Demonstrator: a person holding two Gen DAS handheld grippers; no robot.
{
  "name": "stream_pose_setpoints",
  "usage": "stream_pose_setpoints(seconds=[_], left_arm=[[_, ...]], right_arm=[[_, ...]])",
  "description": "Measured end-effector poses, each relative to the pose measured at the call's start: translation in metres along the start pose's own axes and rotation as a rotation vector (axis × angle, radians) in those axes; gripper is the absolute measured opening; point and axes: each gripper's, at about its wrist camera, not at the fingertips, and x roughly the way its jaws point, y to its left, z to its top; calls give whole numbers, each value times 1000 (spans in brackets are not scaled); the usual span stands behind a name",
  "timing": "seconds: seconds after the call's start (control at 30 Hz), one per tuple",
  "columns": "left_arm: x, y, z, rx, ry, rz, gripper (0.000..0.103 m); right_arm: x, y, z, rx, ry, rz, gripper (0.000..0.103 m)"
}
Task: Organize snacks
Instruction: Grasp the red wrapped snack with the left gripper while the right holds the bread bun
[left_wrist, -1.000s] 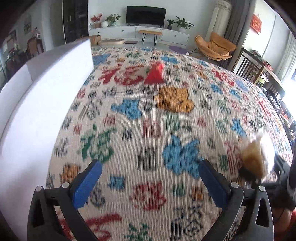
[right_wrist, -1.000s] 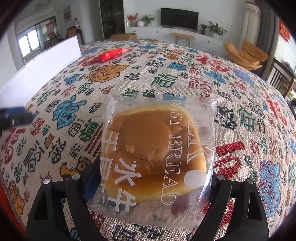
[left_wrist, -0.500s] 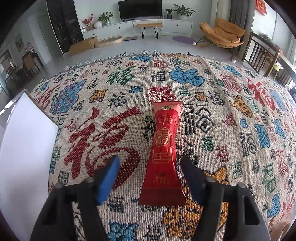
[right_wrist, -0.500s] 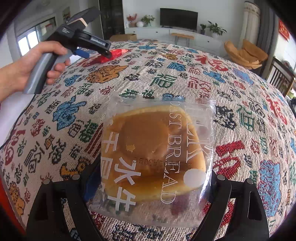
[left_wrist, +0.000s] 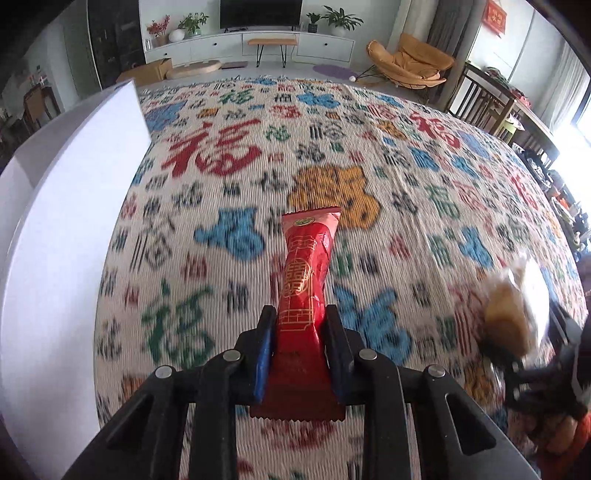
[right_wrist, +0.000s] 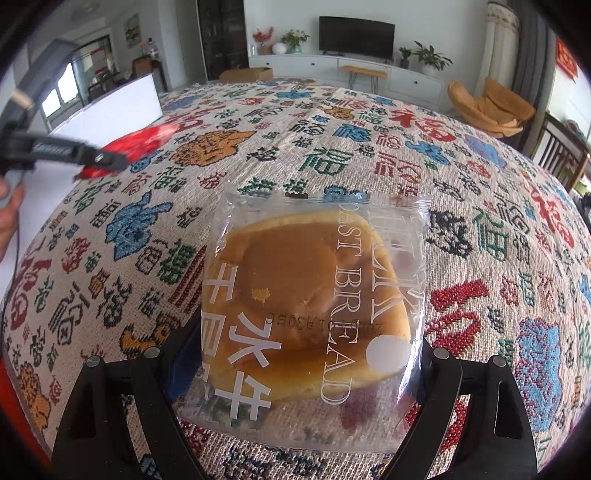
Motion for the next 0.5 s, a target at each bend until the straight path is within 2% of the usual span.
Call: stream_pose_setpoints(seconds=[0.1,0.17,0.2,0.23,0.27,0.3,0.33,0.37,0.5], left_arm=[[-9,-12,-48,13,4,41,29],[-4,-20,-67,24,22,53,40],[-5,-24,-71,37,-21,58,53],[-5,-29,-73,47,-39,86,83],[-1,-31,-72,47,-39,124,95],[4,-33,-70,46,-38,141,103],[11,-33,-68,47,-19,136,103],[13,-29,-68,24,-34,107,103],[14,-27,-71,20,-106,118,103]], right_arm=[[0,0,0,0,0,0,90],[0,0,0,0,0,-1,90],[0,0,0,0,0,-1,90],[0,0,0,0,0,-1,90],[-1,0,0,0,0,0,90],[-1,0,0,1,0,0,90],[-1,0,0,0,0,0,90],[0,0,0,0,0,0,90],[0,0,1,0,1,0,90]])
